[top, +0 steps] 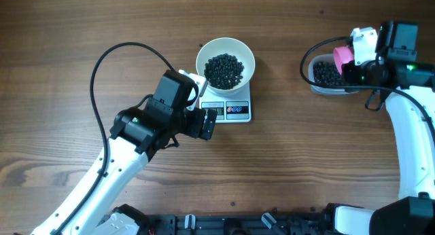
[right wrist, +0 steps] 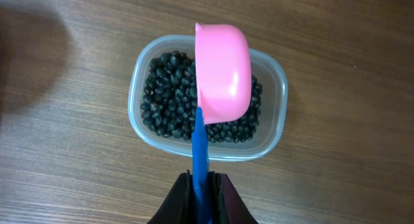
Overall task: Scoop item into bowl and weigh 150g on scale
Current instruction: 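Move the empty scoop back right over the bean tub, right gripper, then dip the pink scoop into the black beans with the right gripper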
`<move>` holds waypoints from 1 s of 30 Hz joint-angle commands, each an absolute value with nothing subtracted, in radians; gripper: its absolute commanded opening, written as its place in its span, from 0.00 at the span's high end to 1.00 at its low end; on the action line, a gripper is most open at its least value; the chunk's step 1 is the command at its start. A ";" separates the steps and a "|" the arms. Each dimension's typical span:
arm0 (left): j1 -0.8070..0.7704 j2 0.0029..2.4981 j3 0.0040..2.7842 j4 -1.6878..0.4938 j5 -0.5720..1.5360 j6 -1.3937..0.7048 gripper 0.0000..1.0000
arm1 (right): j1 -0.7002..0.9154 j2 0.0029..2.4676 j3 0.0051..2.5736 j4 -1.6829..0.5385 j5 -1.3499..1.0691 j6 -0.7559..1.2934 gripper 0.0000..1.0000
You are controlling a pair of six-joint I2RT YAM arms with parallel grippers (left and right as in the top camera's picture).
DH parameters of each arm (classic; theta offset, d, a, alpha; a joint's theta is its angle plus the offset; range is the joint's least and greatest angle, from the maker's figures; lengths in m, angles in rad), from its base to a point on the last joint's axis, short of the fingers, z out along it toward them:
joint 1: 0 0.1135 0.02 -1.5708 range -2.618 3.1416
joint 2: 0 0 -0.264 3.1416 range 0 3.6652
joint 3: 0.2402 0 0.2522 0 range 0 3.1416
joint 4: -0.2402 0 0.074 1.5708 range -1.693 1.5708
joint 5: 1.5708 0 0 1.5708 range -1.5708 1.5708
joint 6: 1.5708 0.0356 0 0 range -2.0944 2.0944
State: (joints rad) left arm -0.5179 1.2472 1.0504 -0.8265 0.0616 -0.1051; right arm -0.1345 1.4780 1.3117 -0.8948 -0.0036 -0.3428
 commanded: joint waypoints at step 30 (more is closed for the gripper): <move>-0.514 1.240 1.070 -0.826 0.070 -0.083 0.00 | -0.136 1.646 1.314 -0.915 -0.247 -0.262 0.96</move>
State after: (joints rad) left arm -0.5179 1.2472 1.0504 -0.8265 0.0616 -0.1051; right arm -0.1360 1.6272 1.3117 -0.9092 -0.1230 -0.2733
